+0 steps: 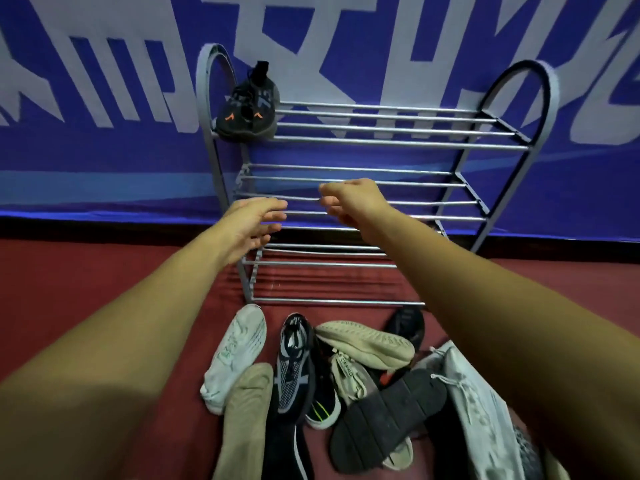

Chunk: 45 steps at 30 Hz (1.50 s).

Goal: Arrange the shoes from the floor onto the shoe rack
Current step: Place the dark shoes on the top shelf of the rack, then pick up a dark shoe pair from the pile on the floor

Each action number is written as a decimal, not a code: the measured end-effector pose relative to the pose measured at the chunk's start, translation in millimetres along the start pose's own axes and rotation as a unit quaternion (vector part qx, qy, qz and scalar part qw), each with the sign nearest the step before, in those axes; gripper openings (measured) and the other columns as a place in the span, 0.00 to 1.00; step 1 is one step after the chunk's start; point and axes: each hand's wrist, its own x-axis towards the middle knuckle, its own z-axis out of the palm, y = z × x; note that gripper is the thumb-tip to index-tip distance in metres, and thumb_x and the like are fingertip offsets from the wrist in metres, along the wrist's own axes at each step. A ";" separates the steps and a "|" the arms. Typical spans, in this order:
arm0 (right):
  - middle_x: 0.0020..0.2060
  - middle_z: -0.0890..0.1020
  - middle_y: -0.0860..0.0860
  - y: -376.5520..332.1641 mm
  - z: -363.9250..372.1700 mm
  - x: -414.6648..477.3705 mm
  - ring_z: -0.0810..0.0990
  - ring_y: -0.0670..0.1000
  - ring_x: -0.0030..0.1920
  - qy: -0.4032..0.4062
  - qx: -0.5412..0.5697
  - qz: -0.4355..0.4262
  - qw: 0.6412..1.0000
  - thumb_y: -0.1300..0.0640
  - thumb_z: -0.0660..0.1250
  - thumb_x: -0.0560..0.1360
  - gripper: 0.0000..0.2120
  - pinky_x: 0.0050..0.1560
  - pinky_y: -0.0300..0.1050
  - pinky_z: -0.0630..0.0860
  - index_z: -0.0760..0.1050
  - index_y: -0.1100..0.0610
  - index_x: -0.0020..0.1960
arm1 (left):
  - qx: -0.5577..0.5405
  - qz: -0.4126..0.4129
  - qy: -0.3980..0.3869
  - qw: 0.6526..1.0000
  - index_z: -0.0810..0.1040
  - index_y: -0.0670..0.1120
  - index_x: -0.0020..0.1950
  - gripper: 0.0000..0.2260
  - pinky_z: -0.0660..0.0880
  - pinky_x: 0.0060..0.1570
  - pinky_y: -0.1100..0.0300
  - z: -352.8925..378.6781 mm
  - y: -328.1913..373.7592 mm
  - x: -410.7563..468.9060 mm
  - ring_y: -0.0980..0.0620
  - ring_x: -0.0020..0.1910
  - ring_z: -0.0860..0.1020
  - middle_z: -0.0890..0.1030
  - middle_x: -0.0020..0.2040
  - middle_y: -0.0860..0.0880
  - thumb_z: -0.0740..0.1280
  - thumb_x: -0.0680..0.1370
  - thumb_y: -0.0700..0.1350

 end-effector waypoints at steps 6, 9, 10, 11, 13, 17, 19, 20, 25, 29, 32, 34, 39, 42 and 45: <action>0.33 0.78 0.56 84.8 -40.9 -40.4 0.70 0.48 0.27 0.005 -0.047 0.077 0.996 0.60 0.70 0.77 0.05 0.24 0.34 0.61 0.78 0.61 0.46 | 0.163 -0.025 -0.048 0.985 0.82 0.47 0.49 0.04 0.68 0.33 0.63 32.4 -45.4 -19.4 0.57 0.32 0.79 0.82 0.34 0.54 0.71 0.76 0.46; 0.25 0.76 0.51 129.7 -56.8 -52.1 0.68 0.49 0.24 0.007 -0.112 0.097 0.989 0.58 0.72 0.75 0.14 0.23 0.36 0.63 0.74 0.57 0.33 | 0.235 -0.026 -0.087 0.968 0.83 0.46 0.46 0.03 0.70 0.39 0.59 45.7 -72.3 -24.9 0.57 0.31 0.78 0.81 0.31 0.55 0.72 0.75 0.45; 0.25 0.77 0.52 140.2 -61.9 -54.9 0.70 0.49 0.25 0.010 -0.129 0.104 0.986 0.58 0.73 0.75 0.15 0.23 0.36 0.64 0.73 0.57 0.32 | 0.261 -0.027 -0.097 0.960 0.83 0.45 0.47 0.04 0.70 0.40 0.59 50.0 -80.4 -26.9 0.57 0.32 0.77 0.81 0.32 0.54 0.73 0.75 0.45; 0.26 0.78 0.53 147.8 -66.4 -58.5 0.73 0.50 0.26 0.013 -0.146 0.108 0.983 0.58 0.73 0.75 0.14 0.24 0.36 0.66 0.74 0.57 0.33 | 0.284 -0.030 -0.107 0.952 0.84 0.45 0.48 0.05 0.71 0.39 0.59 54.5 -87.7 -29.7 0.57 0.32 0.77 0.82 0.33 0.54 0.73 0.75 0.46; 0.29 0.81 0.56 160.1 -77.1 -66.9 0.77 0.52 0.29 0.011 -0.187 0.114 0.976 0.56 0.74 0.75 0.14 0.29 0.40 0.73 0.77 0.59 0.33 | 0.324 -0.033 -0.145 0.934 0.84 0.44 0.49 0.07 0.69 0.34 0.63 65.9 -99.9 -36.8 0.59 0.29 0.74 0.80 0.32 0.54 0.72 0.75 0.45; 0.38 0.86 0.58 182.6 -102.6 -90.3 0.82 0.54 0.35 -0.011 -0.267 0.136 0.954 0.54 0.74 0.74 0.13 0.38 0.46 0.77 0.79 0.60 0.35 | 0.370 -0.019 -0.173 0.912 0.84 0.44 0.49 0.06 0.70 0.35 0.64 92.1 -120.8 -50.2 0.56 0.36 0.76 0.83 0.40 0.50 0.72 0.75 0.45; 0.40 0.87 0.58 195.1 -114.4 -101.7 0.84 0.55 0.37 -0.013 -0.283 0.149 0.947 0.54 0.73 0.74 0.12 0.38 0.45 0.77 0.80 0.60 0.37 | 0.389 -0.017 -0.183 0.903 0.84 0.45 0.48 0.05 0.70 0.35 0.63 104.8 -134.0 -55.0 0.55 0.38 0.77 0.84 0.42 0.49 0.72 0.75 0.45; 0.40 0.86 0.58 203.5 -121.3 -106.9 0.83 0.54 0.35 -0.005 -0.276 0.158 0.948 0.54 0.73 0.74 0.11 0.38 0.44 0.78 0.80 0.60 0.36 | 0.395 -0.020 -0.192 0.898 0.84 0.45 0.47 0.05 0.71 0.36 0.63 112.3 -140.8 -57.5 0.54 0.38 0.77 0.84 0.42 0.48 0.72 0.75 0.45; 0.40 0.84 0.59 259.3 -148.3 -127.6 0.84 0.60 0.42 0.024 -0.254 0.206 0.945 0.56 0.73 0.69 0.09 0.48 0.52 0.82 0.81 0.62 0.42 | 0.417 -0.047 -0.231 0.878 0.84 0.45 0.47 0.06 0.74 0.40 0.59 152.3 -178.1 -66.7 0.52 0.42 0.79 0.86 0.48 0.44 0.72 0.74 0.46; 0.42 0.80 0.54 288.6 -163.7 -137.8 0.81 0.57 0.48 0.028 -0.335 0.203 0.920 0.50 0.70 0.73 0.11 0.48 0.46 0.75 0.78 0.58 0.46 | 0.407 -0.065 -0.247 0.877 0.84 0.46 0.43 0.04 0.74 0.39 0.59 188.0 -211.9 -72.6 0.52 0.39 0.78 0.84 0.41 0.46 0.73 0.74 0.46; 0.37 0.77 0.51 295.9 -176.9 -140.3 0.81 0.59 0.49 0.047 -0.375 0.198 0.904 0.46 0.68 0.76 0.13 0.45 0.45 0.72 0.74 0.56 0.42 | 0.420 -0.064 -0.258 0.868 0.84 0.46 0.44 0.05 0.69 0.33 0.67 213.0 -232.7 -76.1 0.56 0.37 0.76 0.79 0.36 0.54 0.73 0.74 0.46; 0.41 0.77 0.52 298.1 -189.3 -143.8 0.80 0.60 0.49 0.068 -0.407 0.220 0.884 0.44 0.68 0.76 0.14 0.46 0.46 0.72 0.76 0.56 0.47 | 0.421 -0.069 -0.267 0.864 0.84 0.44 0.46 0.07 0.71 0.38 0.65 231.2 -245.3 -75.9 0.56 0.40 0.77 0.80 0.38 0.54 0.74 0.74 0.47; 0.52 0.81 0.57 311.8 -224.2 -156.0 0.81 0.62 0.52 0.108 -0.456 0.278 0.839 0.55 0.68 0.73 0.11 0.49 0.51 0.79 0.76 0.59 0.53 | 0.402 -0.094 -0.317 0.854 0.76 0.47 0.41 0.10 0.68 0.39 0.58 282.7 -267.1 -79.2 0.51 0.35 0.73 0.75 0.35 0.46 0.73 0.73 0.52; 0.53 0.82 0.57 323.2 -237.7 -162.9 0.82 0.61 0.52 0.116 -0.432 0.305 0.841 0.53 0.69 0.73 0.13 0.53 0.55 0.80 0.73 0.59 0.54 | 0.383 -0.111 -0.325 0.858 0.77 0.45 0.42 0.11 0.68 0.36 0.59 307.0 -277.8 -82.3 0.50 0.33 0.75 0.75 0.35 0.44 0.73 0.74 0.52; 0.56 0.80 0.57 329.4 -241.9 -165.3 0.81 0.61 0.56 0.122 -0.413 0.334 0.839 0.50 0.68 0.75 0.23 0.57 0.56 0.79 0.69 0.61 0.64 | 0.397 -0.127 -0.316 0.852 0.76 0.44 0.39 0.13 0.68 0.36 0.59 320.4 -288.3 -86.1 0.48 0.33 0.74 0.77 0.34 0.44 0.72 0.75 0.51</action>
